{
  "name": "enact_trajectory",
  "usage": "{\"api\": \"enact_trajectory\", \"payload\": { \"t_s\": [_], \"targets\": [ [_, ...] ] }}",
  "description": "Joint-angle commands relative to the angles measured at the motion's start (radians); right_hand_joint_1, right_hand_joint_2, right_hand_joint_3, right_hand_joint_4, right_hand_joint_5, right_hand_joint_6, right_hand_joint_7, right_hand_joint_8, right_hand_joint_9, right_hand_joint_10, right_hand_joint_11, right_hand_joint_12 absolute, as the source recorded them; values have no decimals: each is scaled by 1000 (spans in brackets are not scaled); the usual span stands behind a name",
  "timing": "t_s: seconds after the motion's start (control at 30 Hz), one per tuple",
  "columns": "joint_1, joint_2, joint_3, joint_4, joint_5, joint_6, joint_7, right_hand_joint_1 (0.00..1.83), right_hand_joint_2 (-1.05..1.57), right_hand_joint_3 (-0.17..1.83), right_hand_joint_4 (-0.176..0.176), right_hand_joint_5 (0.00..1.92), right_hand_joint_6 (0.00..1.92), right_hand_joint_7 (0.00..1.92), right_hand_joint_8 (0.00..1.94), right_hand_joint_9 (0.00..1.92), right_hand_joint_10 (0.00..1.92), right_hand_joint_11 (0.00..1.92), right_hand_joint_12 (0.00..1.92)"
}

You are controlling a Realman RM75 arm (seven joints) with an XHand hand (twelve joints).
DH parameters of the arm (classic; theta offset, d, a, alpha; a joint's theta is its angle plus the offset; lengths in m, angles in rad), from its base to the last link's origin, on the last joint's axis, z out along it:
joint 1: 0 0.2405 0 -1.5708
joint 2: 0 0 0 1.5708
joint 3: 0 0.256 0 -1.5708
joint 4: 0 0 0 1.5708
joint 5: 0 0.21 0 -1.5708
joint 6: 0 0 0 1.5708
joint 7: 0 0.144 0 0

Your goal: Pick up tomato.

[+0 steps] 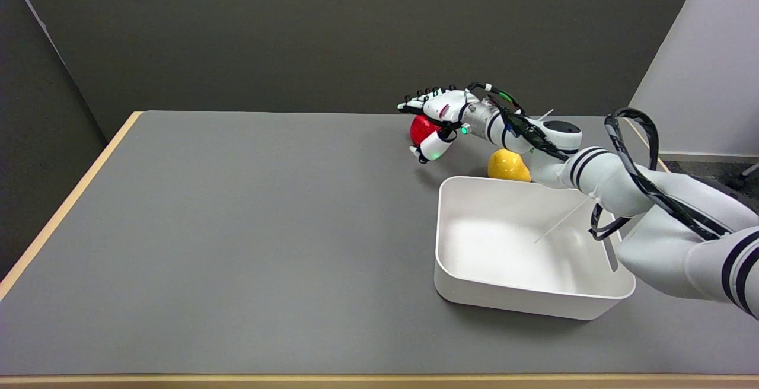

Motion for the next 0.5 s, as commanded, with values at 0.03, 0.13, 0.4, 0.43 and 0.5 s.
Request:
{"api": "enact_trajectory", "payload": {
  "t_s": [0.03, 0.13, 0.4, 0.43, 0.5],
  "targets": [
    [1, -19, 0, 2, -46, -20, 0, 609, 624, 1031, 97, 63, 174, 87, 219, 53, 488, 35, 936],
    [1, -20, 0, 2, -48, -20, 0, 644, 632, 1036, 95, 61, 180, 87, 230, 68, 505, 40, 941],
    [1, -21, -1, 5, -48, -20, 0, 854, 674, 1026, 93, 55, 267, 112, 262, 152, 539, 77, 1027],
    [1, -21, -1, 5, -48, -20, 0, 901, 687, 1014, 92, 57, 295, 125, 258, 172, 538, 82, 1063],
    [1, -21, -1, 5, -48, -20, 0, 949, 704, 1015, 94, 86, 324, 154, 273, 195, 564, 105, 1085]
  ]
}}
